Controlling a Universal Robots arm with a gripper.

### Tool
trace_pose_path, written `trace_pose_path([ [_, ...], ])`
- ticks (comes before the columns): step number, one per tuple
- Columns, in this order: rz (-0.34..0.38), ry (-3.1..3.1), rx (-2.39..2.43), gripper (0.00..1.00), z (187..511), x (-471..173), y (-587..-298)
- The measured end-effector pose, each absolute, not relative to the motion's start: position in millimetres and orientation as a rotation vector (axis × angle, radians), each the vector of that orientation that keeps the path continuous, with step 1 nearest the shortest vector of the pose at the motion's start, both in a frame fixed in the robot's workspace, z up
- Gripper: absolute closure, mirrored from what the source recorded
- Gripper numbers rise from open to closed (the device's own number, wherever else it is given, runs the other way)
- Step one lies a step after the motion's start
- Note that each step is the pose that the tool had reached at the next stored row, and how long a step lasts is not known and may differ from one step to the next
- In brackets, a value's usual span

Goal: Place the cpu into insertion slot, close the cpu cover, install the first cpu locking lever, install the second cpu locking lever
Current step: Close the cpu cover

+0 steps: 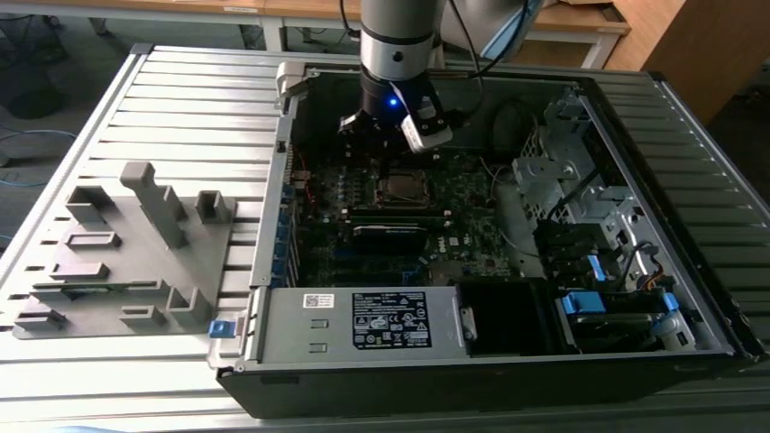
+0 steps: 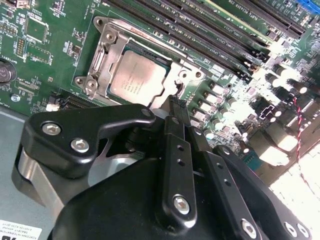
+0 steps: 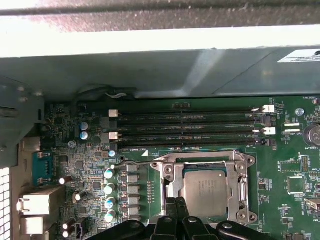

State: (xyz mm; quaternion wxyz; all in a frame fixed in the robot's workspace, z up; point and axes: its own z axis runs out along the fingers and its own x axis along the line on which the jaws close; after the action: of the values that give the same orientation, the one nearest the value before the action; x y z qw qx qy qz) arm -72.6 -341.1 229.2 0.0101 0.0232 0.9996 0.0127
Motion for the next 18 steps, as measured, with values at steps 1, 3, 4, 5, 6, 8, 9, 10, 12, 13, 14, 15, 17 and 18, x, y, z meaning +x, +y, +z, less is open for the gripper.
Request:
trace_pose_path([
  [1,0.040,3.120,0.073,0.89,229.2,-72.4,-341.1],
  [3,0.040,3.120,0.073,0.89,229.1,-72.2,-341.1],
  [4,0.040,3.120,0.073,0.89,229.1,-72.1,-341.0],
  [5,0.040,3.120,0.072,0.89,229.2,-72.1,-341.1],
  [6,0.040,3.120,0.072,0.89,229.2,-72.1,-341.1],
  [8,0.040,3.120,0.072,0.89,229.2,-71.3,-341.1],
  [9,0.040,3.120,0.072,0.89,229.2,-71.3,-341.1],
  [10,0.040,3.120,0.072,0.89,229.2,-71.3,-341.1],
  [12,0.040,3.120,0.072,0.89,229.2,-71.3,-341.1],
  [13,0.040,3.120,0.072,0.89,229.2,-71.3,-341.1],
  [14,0.040,3.120,0.072,0.89,229.1,-71.2,-341.1],
  [15,0.040,3.120,0.072,0.89,229.1,-71.3,-341.1],
  [17,0.040,3.120,0.072,0.89,229.1,-72.3,-341.0],
  [18,0.040,3.120,0.072,0.89,229.1,-73.2,-341.1],
])
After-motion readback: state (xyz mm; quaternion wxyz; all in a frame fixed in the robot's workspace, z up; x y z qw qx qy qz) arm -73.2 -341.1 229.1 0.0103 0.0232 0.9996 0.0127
